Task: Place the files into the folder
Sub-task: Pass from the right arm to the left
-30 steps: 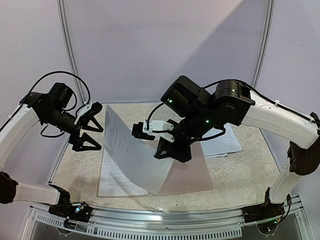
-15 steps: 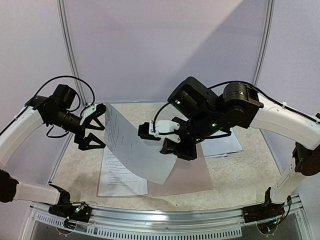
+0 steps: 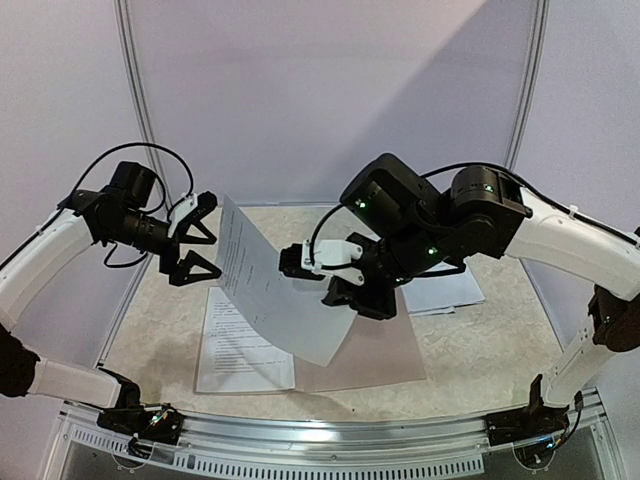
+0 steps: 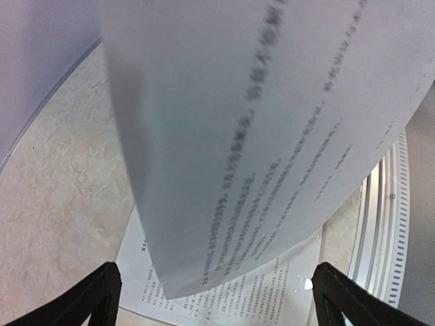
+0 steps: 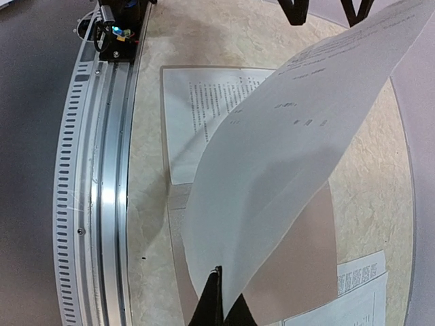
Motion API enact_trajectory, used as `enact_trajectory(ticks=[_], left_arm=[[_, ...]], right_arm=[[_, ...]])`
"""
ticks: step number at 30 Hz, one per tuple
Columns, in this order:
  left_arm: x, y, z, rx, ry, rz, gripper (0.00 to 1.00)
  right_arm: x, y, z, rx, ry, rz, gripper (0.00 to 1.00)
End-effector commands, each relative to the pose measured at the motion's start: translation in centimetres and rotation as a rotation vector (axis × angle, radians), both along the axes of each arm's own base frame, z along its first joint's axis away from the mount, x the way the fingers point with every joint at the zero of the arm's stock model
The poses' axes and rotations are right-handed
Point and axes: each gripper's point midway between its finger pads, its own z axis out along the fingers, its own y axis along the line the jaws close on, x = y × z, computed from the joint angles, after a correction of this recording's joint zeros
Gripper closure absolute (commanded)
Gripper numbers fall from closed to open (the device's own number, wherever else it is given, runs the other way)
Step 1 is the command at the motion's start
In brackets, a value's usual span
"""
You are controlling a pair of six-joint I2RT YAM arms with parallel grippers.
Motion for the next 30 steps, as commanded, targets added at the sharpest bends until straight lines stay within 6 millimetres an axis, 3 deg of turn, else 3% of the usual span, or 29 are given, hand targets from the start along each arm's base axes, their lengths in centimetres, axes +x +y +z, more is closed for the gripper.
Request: enact_trajectory(ticks=[1, 8, 10, 13, 16, 21, 22, 24, 25, 28, 30], left_arm=[[1.3, -0.1, 0.9, -0.017, -0.037, 0.008, 0.00], [-1.3, -2.0, 1.2, -0.150, 0.148, -0.117, 0.04], [-2.9, -2.2, 1.9, -0.175, 0.192, -0.169, 0.17], [-4.4, -2.1, 2.8, -0.193, 0.198, -0.207, 0.54], [-5.1, -2.0, 3.6, -0.200, 0.177, -0.207, 0.97], [-5.5, -1.2, 4.0, -0.153, 0.120, -0.160, 1.00], [-5.6, -1.0, 4.0, -0.139, 0.107, -0.152, 1.00], [-5.8, -0.5, 3.8, -0.085, 0.087, -0.141, 1.00], [-6.0, -0.4, 3.5, -0.054, 0.084, -0.144, 1.00], [-6.7, -0.2, 2.7, 0.053, 0.071, -0.164, 1.00], [-7.3, -0.2, 2.5, 0.094, 0.062, -0.185, 1.00]], right_arm=[[0.0, -0.5, 1.2, 0.042, -0.021, -0.002, 1.00], [-0.1, -0.6, 1.3, 0.050, -0.025, -0.001, 1.00], [-0.1, -0.6, 1.4, 0.055, -0.020, -0.007, 1.00], [-0.1, -0.6, 1.2, 0.055, -0.013, -0.016, 1.00], [0.6, -0.7, 0.9, 0.048, -0.037, -0.045, 1.00], [1.3, -1.0, 0.6, 0.045, -0.050, -0.084, 0.99], [1.7, -1.2, 0.7, 0.046, -0.062, -0.111, 0.88], [3.1, -1.6, 0.7, 0.045, -0.101, -0.179, 0.47], [3.7, -1.8, 0.8, 0.047, -0.117, -0.205, 0.31], [5.0, -1.4, 1.7, 0.087, -0.104, -0.241, 0.03], [5.4, -0.4, 2.7, 0.133, -0.091, -0.242, 0.01]])
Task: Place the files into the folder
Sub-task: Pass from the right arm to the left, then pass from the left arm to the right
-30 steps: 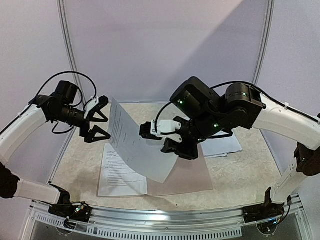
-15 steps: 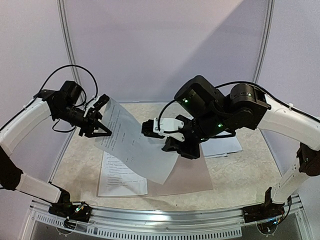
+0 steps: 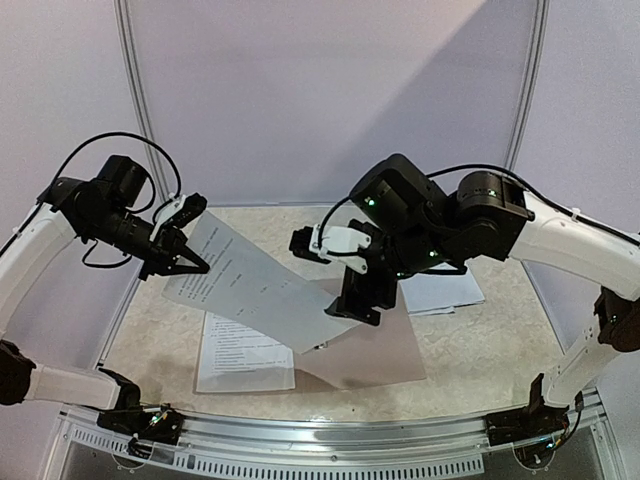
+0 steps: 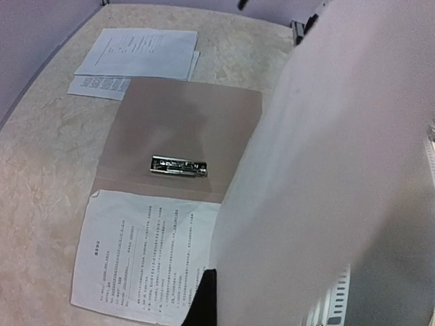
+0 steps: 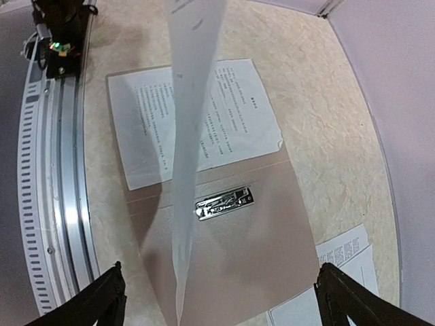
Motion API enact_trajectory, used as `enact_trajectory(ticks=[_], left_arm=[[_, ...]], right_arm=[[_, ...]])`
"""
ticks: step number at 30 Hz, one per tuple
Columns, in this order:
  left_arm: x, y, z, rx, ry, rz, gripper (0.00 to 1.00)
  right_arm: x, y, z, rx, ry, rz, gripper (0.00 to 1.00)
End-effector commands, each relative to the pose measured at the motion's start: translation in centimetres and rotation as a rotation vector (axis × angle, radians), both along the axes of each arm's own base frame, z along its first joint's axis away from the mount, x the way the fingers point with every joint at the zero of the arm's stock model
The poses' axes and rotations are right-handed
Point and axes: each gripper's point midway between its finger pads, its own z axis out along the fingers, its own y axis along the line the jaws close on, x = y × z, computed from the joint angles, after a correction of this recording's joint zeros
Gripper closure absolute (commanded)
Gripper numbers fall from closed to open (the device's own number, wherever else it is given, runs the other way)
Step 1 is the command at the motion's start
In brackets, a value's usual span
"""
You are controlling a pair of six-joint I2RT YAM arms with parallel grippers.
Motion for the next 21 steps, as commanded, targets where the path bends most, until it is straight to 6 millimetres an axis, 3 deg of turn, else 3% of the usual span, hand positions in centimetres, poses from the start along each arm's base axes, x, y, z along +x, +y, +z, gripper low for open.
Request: enact_trajectory(ticks=[1, 5, 11, 15, 18, 21], left_arm=[[-1.2, 0.6, -1.0, 0.140, -0.025, -0.031, 1.00], [-1.3, 0.2, -0.4, 0.146, -0.042, -0.037, 1.00], [-1.3, -0.2, -0.2, 0.147, -0.041, -0.039, 1.00], [-2.1, -0.1, -0.3, 0.149, -0.033, -0.075, 1.00], [-2.8, 0.1, -0.3, 0.158, -0.034, -0.096, 1.00], [-3.0, 0.4, -0.3, 0.169, -0.037, -0.099, 1.00]], right_arm=[[2.1, 1.6, 3.3, 0.141, -0.023, -0.058, 0.01], [1.9, 4.5, 3.3, 0.196, 0.035, -0.016, 0.01], [2.3, 8.0, 0.3, 0.208, 0.127, -0.021, 0.04], [3.0, 8.9, -0.4, 0.245, 0.149, -0.014, 0.18], [3.8, 8.8, -0.3, 0.287, 0.184, 0.011, 0.24], [3.9, 8.7, 0.2, 0.323, 0.209, 0.047, 0.43]])
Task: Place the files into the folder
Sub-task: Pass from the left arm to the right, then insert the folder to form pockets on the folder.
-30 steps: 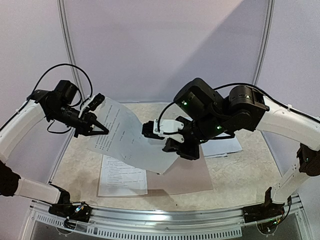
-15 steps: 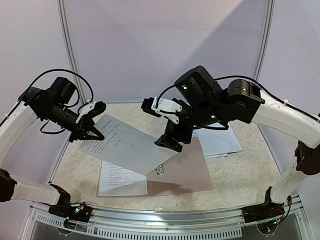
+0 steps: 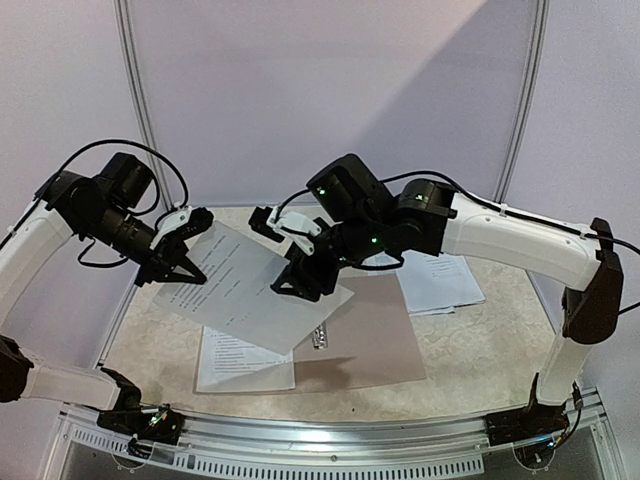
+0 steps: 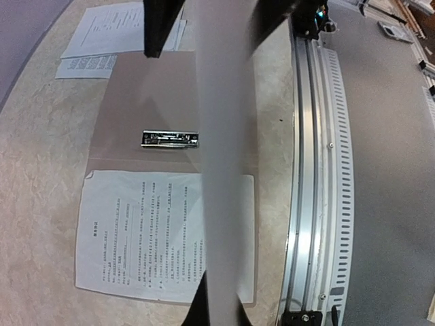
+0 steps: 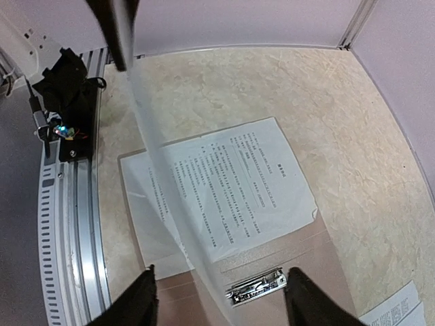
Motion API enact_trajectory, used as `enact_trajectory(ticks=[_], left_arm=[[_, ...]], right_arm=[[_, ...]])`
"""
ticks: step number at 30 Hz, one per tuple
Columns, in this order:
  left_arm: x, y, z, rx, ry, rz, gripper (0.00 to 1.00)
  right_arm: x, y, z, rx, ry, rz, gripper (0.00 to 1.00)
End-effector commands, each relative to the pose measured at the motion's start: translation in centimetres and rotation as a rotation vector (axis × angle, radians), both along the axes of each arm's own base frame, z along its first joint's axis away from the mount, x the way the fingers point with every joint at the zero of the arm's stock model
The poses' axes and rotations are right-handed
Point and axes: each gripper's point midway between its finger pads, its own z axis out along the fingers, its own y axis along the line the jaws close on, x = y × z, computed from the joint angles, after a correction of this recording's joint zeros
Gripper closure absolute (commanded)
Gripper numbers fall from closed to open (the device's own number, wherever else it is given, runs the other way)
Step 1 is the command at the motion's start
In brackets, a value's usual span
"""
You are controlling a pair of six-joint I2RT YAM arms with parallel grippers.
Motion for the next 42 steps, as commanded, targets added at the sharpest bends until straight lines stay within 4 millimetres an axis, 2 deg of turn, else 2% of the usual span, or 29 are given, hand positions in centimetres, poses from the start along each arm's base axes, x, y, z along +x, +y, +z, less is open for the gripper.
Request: enact_trajectory(ticks=[1, 7, 10, 14, 16, 18, 19, 20, 21, 22, 23, 24, 28, 32, 36, 40, 42], left_arm=[[-1.1, 0.3, 0.4, 0.019, -0.004, -0.034, 1.00], [-1.2, 0.0, 0.7, 0.006, 0.000, -0.044, 1.00], [-1.0, 0.0, 0.6, 0.009, 0.005, -0.042, 1.00], [-0.9, -0.1, 0.7, 0.004, 0.003, -0.041, 1.00], [-0.9, -0.1, 0.8, 0.002, 0.006, -0.039, 1.00], [-0.7, -0.1, 0.8, 0.006, 0.001, -0.029, 1.00], [-0.4, 0.0, 0.8, 0.014, -0.005, -0.010, 0.89], [0.1, 0.2, 0.8, 0.026, -0.018, 0.021, 0.50], [1.0, 0.6, 0.6, 0.049, -0.036, 0.070, 0.34], [1.8, 1.1, 0.4, 0.077, -0.060, 0.121, 0.12], [2.6, 1.7, 0.1, 0.110, -0.083, 0.166, 0.04], [3.4, 2.4, -0.2, 0.146, -0.102, 0.215, 0.01], [5.0, 5.4, -3.5, 0.325, -0.122, 0.329, 0.00], [5.0, 8.8, -9.4, 0.551, -0.091, 0.367, 0.01], [3.7, 11.3, -15.0, 0.706, -0.039, 0.356, 0.07], [2.2, 12.2, -18.6, 0.755, 0.017, 0.338, 0.13], [1.7, 12.7, -20.1, 0.782, 0.031, 0.335, 0.16]], right_arm=[[0.3, 0.2, 1.7, 0.102, 0.032, 0.059, 0.49], [-1.7, 0.5, 0.0, 0.048, 0.112, 0.185, 0.53], [-2.6, 0.8, -0.4, 0.051, 0.155, 0.230, 0.61], [-2.5, 1.4, -0.7, 0.048, 0.187, 0.227, 0.80], [-1.7, 1.7, -0.9, 0.041, 0.185, 0.185, 0.97], [-0.7, 1.7, -1.0, 0.033, 0.186, 0.141, 1.00], [-0.1, 1.6, -1.2, 0.035, 0.206, 0.110, 1.00], [0.7, 1.4, -1.3, 0.042, 0.224, 0.081, 1.00], [1.7, 1.1, -1.5, 0.049, 0.253, 0.036, 1.00], [2.7, 0.6, -2.0, 0.059, 0.295, -0.028, 1.00], [3.8, 0.2, -2.3, 0.076, 0.323, -0.077, 1.00], [4.5, -0.2, -2.9, 0.100, 0.363, -0.125, 1.00], [6.7, -1.3, -3.3, 0.228, 0.449, -0.219, 1.00], [8.7, -1.6, -4.6, 0.293, 0.514, -0.292, 1.00], [9.7, -1.8, -8.2, 0.248, 0.576, -0.366, 1.00], [9.9, -2.1, -11.3, 0.213, 0.630, -0.424, 1.00], [9.9, -2.2, -12.1, 0.217, 0.648, -0.435, 1.00]])
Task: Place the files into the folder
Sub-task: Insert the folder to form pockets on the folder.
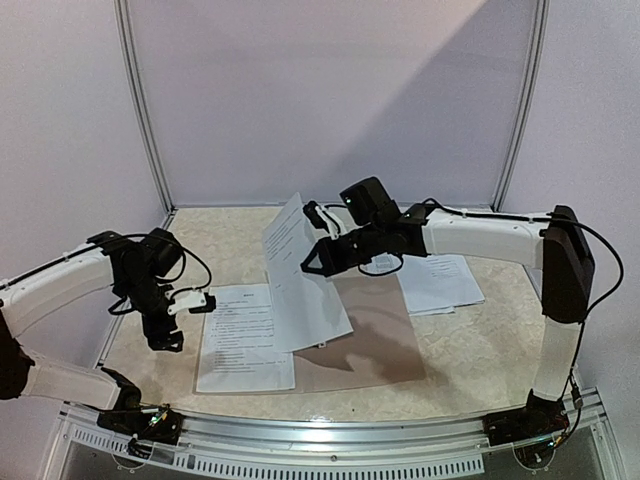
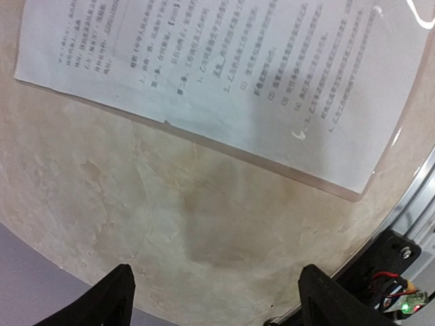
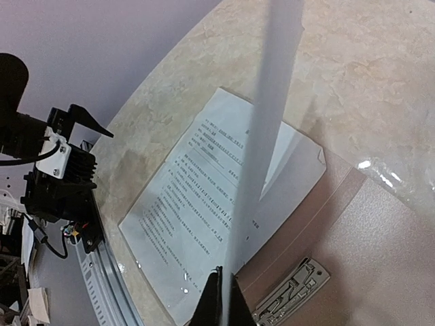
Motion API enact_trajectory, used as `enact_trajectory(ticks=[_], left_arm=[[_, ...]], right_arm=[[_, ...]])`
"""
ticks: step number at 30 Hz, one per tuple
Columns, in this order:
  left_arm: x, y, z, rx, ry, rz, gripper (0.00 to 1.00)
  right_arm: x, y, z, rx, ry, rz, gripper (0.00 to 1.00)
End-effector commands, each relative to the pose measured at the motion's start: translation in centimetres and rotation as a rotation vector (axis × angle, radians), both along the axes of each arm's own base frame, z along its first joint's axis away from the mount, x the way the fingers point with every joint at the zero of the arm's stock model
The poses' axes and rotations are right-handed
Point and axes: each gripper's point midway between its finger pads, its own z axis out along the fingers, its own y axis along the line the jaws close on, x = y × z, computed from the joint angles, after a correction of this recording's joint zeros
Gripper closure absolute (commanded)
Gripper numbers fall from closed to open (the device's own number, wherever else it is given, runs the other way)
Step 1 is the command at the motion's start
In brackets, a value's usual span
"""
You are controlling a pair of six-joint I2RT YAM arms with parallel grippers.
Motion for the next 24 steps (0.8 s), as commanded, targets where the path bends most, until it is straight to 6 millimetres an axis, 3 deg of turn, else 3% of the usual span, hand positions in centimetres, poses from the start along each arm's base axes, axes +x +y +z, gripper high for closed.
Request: enact_trajectory(ticks=[1, 6, 16, 24], left_arm=[[0.5, 1.1, -2.5, 0.068, -0.028, 0.011, 0.16], [-0.2, 1.7, -5.1, 0.102, 0.011, 0.002, 0.19], [-1.3, 0.4, -7.2, 0.050, 0.119, 0.028, 0.28], [-2.0, -0.8, -8.1, 0.007, 0.194, 0.051, 0.37]], right_arm=[[0.0, -0.1, -3.5, -0.009, 0.089, -0.050, 1.00], [-0.2, -0.5, -4.6, -0.031, 0.088, -0.047, 1.00], [-2.1, -0.3, -6.1, 0.053, 0.181, -0.063, 1.00], [-3.4, 2.3, -6.4, 0.147, 0.236, -0.078, 1.00]])
